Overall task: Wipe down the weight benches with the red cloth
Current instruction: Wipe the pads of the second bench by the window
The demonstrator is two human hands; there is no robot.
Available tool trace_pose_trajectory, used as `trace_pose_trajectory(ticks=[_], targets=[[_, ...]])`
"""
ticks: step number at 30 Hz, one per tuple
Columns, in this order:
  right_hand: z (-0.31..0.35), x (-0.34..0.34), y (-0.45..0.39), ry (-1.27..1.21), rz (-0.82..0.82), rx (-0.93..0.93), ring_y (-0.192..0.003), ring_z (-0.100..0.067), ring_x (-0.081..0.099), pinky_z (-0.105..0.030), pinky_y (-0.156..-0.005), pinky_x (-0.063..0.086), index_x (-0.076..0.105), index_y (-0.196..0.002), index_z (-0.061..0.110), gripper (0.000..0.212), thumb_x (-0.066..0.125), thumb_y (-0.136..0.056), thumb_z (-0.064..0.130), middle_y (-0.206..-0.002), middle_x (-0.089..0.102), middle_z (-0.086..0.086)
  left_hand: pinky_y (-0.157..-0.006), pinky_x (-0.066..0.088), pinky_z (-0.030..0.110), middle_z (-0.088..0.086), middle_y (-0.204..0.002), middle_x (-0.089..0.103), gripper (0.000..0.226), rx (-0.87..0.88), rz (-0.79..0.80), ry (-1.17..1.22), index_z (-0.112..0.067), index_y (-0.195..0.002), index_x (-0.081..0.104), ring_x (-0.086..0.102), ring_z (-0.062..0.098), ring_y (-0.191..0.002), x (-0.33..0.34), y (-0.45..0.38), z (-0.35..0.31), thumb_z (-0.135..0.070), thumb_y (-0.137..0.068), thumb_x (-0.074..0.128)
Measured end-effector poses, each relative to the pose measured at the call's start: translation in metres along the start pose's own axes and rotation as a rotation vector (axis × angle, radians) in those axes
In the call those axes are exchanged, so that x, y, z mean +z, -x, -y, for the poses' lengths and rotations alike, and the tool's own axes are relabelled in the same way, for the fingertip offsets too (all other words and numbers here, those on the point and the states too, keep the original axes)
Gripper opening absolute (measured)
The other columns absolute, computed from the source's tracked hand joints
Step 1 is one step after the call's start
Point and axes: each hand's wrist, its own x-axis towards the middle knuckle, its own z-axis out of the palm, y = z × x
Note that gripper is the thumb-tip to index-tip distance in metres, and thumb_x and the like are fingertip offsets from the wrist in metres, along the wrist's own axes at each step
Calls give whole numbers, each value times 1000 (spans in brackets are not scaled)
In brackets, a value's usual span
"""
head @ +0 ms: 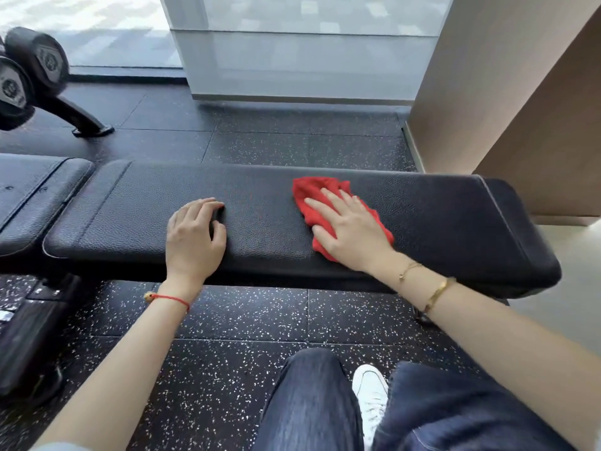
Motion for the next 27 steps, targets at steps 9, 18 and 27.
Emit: trace_pose_trajectory(ticks=[9,18,27], targets=[[-37,-5,0,12,-153,363,-148,-30,20,-40,-124,4,41,-147,32,56,46,-92,43,-161,26,-3,-109,36,46,5,-128,63,30,14,19,33,-13,-120,64,51,26,-126,9,5,-45,-27,-96,50],[-71,-19,48,-21,-83,82,-147,-25,25,-41,-124,11,42,-145,37,53,49,-92,39,-158,32,2,-113,32,44,4,-132,60,34,96,77,43,-14,-124,62,48,25,-130,37,7,-115,-28,-93,54],[-85,-19,4,21,-124,317,-148,-29,21,-42,-124,5,42,-146,31,54,47,-93,39,-160,28,-2,-115,29,47,0,-134,57,39,102,75,-28,-18,-125,59,46,24,-131,52,16,-128,-36,-92,48]])
